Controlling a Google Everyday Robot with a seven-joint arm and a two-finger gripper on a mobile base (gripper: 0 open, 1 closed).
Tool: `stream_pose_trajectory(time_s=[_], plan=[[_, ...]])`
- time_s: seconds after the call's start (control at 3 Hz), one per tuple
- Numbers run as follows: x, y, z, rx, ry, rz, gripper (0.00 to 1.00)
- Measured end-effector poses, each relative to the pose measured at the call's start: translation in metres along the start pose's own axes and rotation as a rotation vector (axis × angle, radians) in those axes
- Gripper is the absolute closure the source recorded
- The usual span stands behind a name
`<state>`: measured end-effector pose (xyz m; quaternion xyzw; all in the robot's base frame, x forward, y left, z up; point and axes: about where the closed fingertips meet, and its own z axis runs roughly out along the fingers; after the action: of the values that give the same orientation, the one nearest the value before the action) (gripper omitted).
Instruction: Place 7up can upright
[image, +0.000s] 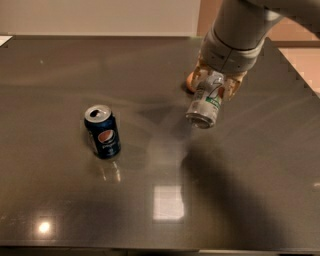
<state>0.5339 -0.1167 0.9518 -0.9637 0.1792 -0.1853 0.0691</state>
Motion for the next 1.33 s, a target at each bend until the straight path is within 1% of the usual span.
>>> stream_pose_trajectory(time_s=[0.33, 0.67, 1.0, 1.33], plan=[[0.0041, -0.0029, -0.0053, 0.004, 0.036, -0.024, 1.00], [0.0080, -0.0059, -0.0066, 0.008, 0.076, -0.031, 1.00], [0.0080, -0.0059, -0.0067, 0.008, 0.076, -0.031, 1.00], [0.0075, -0.0080, -0.0076, -0.003, 0.107, -0.074, 1.00]])
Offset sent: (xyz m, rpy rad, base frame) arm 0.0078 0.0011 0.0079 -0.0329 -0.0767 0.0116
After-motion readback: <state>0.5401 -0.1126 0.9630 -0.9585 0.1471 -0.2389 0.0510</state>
